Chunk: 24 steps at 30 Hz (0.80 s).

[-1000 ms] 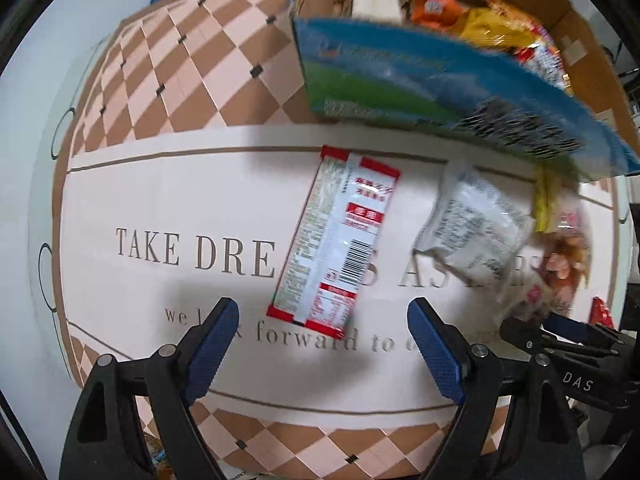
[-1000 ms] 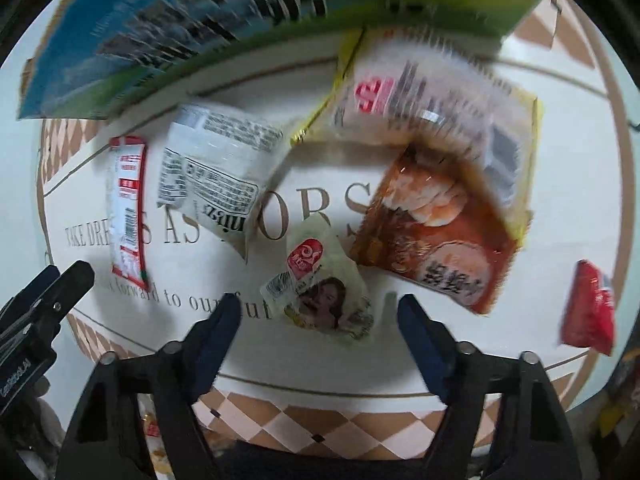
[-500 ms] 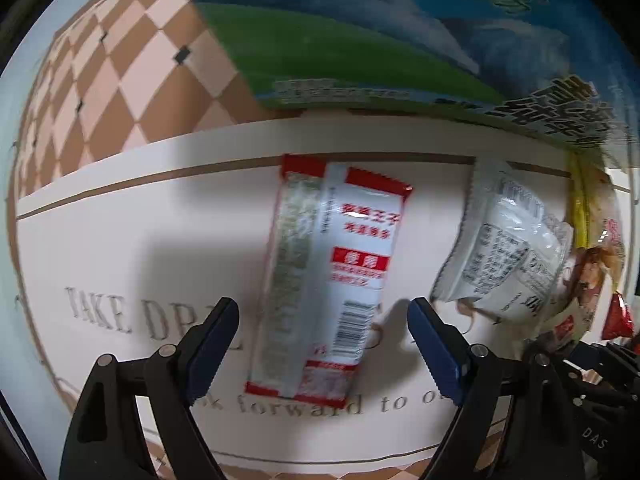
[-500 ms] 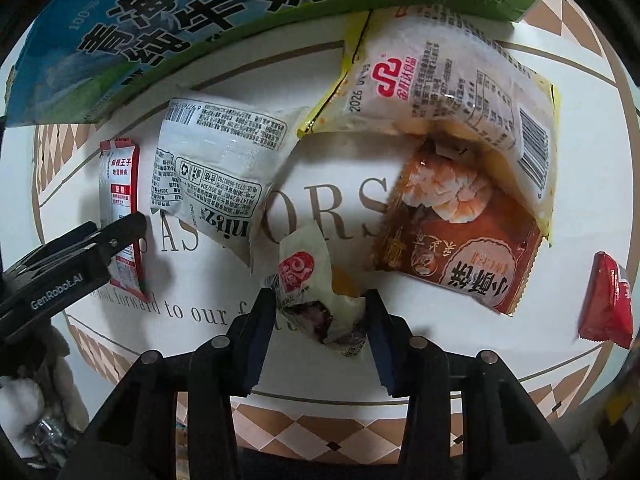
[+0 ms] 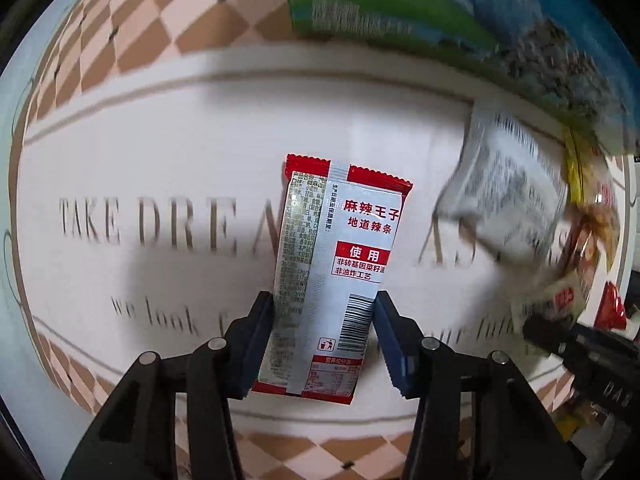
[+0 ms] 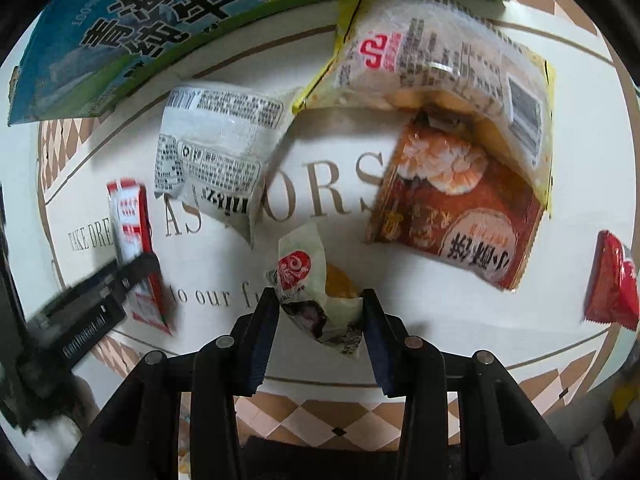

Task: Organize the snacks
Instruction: 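Grasp the red-white spicy strip pack with the left tool while the right tool grasps a white-red snack pouch, then carry both packs into the box and open both tools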

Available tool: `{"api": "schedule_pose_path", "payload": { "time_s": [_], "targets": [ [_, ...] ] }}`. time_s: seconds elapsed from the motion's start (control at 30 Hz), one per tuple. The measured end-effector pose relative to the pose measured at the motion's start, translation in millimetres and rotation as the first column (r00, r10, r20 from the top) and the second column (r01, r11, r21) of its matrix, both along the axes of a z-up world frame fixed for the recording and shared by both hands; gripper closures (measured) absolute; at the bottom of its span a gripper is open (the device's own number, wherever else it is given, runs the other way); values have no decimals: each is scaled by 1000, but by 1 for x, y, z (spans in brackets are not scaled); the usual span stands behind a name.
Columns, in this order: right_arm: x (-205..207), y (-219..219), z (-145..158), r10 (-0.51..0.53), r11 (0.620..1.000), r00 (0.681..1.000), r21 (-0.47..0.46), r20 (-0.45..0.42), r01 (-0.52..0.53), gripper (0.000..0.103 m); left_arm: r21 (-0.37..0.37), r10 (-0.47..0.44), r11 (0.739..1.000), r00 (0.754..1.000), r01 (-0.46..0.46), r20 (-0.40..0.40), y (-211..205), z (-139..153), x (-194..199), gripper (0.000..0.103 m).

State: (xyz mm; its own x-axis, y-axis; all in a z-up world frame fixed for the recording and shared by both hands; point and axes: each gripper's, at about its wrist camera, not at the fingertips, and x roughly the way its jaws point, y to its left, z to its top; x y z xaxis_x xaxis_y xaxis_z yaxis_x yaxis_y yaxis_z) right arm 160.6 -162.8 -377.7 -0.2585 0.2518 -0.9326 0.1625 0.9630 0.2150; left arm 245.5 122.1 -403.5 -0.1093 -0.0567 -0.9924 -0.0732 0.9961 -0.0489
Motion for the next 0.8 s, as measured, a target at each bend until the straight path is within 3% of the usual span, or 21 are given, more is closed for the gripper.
{"api": "schedule_pose_path", "payload": {
  "time_s": [0.23, 0.4, 0.6, 0.8],
  "targets": [
    [2, -1, -5, -10, 1000, 1000, -6, -12, 10, 58, 17, -4, 1000, 1000, 4, -4, -3, -4, -11, 51],
    [8, 5, -7, 3, 1000, 1000, -23, -14, -3, 57, 32, -32, 999, 999, 32, 5, -22, -5, 6, 52],
    [-1, 15, 5, 33, 999, 999, -29, 28, -32, 59, 17, -19, 1000, 999, 18, 39, -26, 11, 4, 59],
    [-12, 17, 19, 42, 999, 998, 1, 48, -42, 60, -34, 2, 999, 998, 0, 65, -23, 37, -6, 60]
  ]
}}
